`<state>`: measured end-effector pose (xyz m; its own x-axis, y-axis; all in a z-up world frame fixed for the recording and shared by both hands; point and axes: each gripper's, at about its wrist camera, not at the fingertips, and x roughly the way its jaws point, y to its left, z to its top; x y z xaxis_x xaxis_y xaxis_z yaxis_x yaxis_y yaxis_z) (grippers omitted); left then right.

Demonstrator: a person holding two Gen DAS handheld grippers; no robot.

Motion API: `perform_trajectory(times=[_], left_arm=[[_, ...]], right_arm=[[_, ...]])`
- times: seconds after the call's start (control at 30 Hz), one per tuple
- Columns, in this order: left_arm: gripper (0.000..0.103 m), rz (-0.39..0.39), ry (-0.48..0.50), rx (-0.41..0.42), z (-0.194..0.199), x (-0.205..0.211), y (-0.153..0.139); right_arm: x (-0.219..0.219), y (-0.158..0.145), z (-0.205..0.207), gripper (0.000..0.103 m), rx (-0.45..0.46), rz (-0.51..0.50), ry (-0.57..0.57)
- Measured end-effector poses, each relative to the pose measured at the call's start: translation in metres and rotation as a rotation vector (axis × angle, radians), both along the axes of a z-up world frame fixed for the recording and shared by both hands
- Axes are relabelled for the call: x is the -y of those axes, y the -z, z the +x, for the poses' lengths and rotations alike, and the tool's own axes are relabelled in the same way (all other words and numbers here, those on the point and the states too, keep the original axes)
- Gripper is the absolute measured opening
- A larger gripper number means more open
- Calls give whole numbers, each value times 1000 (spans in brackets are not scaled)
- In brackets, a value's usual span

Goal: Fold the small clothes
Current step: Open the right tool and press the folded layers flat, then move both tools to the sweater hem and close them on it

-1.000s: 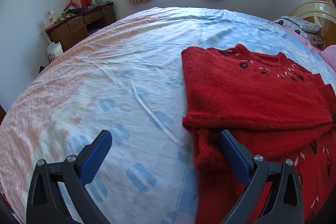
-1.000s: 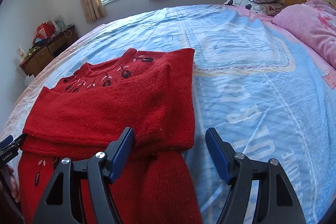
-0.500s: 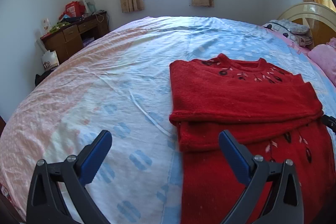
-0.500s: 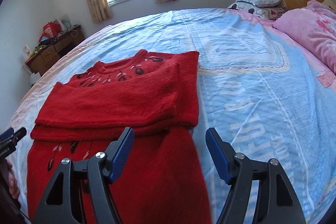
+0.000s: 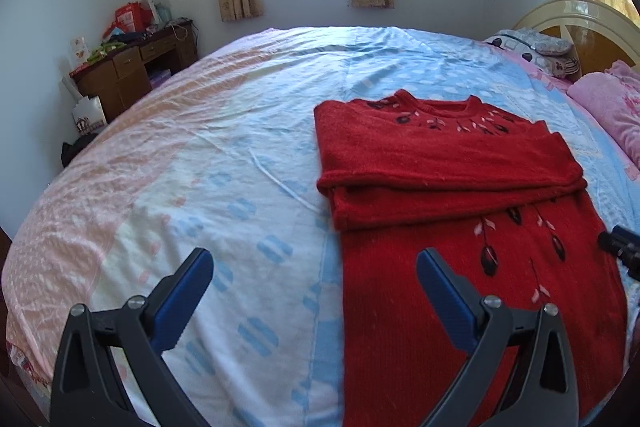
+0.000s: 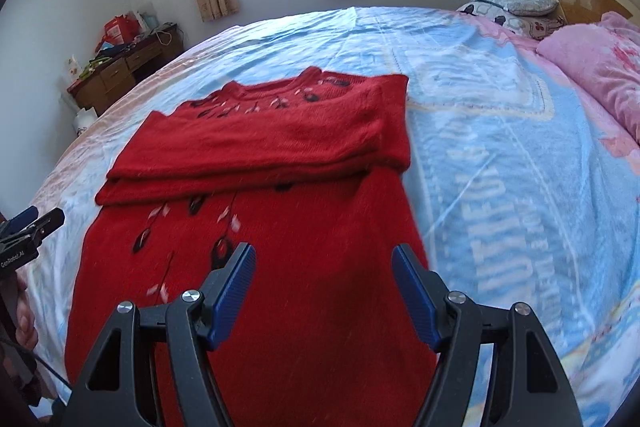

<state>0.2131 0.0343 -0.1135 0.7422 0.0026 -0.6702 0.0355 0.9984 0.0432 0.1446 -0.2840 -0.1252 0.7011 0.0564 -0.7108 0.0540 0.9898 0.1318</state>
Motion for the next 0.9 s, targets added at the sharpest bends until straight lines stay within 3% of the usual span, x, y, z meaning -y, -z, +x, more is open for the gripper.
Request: perform_trajectory(times=[0.1,0.27,0.47,0.67,0.9], left_arm=[[103,-16,9,-16,-10,0,-1],[103,30,41,-12,-31,4,0],[103,47,56,27,-55,-2,-3],[103,-8,110,-30,-76,-1,4],[103,46,171,-70,-100,20,19]], right_arm=[[-7,5,-10,71,-22,8,-14],[-16,4,-29,71,-34,-18,-41],[-23,0,-53,71,-45,-60,-67],[-27,-1,-77,71,-65,-93,-89],[-35,2,-101,71,-77,-129,-114]])
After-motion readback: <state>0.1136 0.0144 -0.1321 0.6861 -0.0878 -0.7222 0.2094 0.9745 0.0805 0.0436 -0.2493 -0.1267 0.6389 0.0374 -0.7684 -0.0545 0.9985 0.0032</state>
